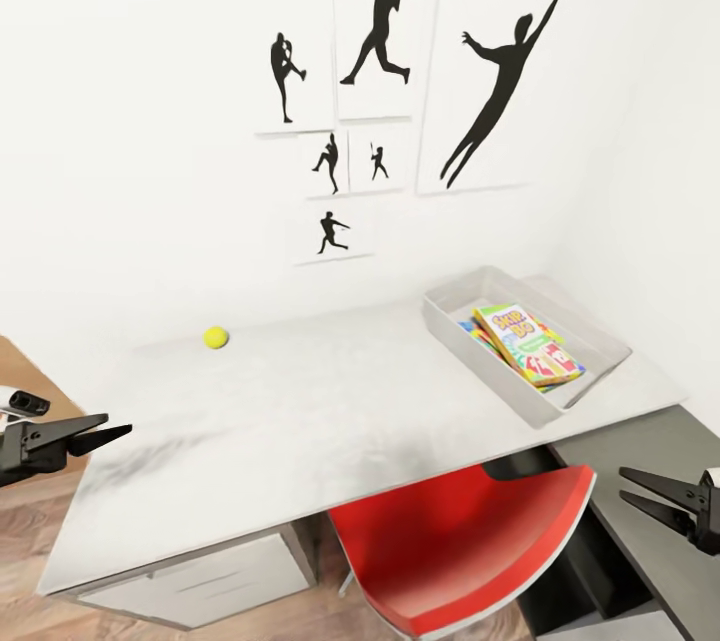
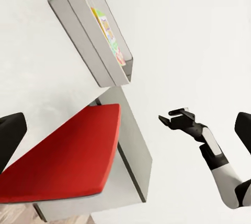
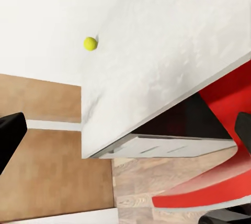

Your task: Put all the toys in the child's room - the three board games (two on the bed and one on the table), the two jigsaw puzzles on the table, and the tennis ball on the table - inside the toy box on the table in the child's room.

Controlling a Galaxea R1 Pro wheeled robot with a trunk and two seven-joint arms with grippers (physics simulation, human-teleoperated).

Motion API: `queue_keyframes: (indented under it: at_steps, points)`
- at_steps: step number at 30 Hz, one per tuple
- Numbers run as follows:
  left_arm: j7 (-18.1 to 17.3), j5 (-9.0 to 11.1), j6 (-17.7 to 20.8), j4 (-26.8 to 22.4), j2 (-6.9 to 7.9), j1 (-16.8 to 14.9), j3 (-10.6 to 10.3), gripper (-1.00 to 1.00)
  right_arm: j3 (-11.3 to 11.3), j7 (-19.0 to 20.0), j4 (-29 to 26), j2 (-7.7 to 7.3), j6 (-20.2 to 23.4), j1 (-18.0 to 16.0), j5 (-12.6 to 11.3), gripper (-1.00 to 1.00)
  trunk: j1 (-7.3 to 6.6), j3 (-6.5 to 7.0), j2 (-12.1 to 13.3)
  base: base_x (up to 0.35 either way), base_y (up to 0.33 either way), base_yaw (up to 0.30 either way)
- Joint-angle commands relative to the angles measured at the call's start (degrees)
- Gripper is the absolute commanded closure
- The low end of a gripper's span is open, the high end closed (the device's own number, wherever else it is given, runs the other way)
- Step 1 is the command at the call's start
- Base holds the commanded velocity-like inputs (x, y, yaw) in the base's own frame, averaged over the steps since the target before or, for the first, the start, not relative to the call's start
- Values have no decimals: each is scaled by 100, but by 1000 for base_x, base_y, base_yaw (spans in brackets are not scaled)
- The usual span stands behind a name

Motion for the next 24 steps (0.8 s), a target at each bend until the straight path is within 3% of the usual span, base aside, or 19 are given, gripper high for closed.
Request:
queue_keyframes:
  at_steps: [1,14,24]
  points:
    - [-23,59,51,13,-9,-37,-56,-100,-9,33,-2,-2,14,3,24,-100,3,-1,-11,-128,7,65]
    - [-43,53,26,91,-26,-37,-68,-100,-108,32,6,-2,14,2,16,-100,3,122,-11,-72,56,65]
    - [-37,53,20,96,-20,-37,-68,-100,-110,32,7,-2,14,5,16,-100,3,217,-11,-2,150,67]
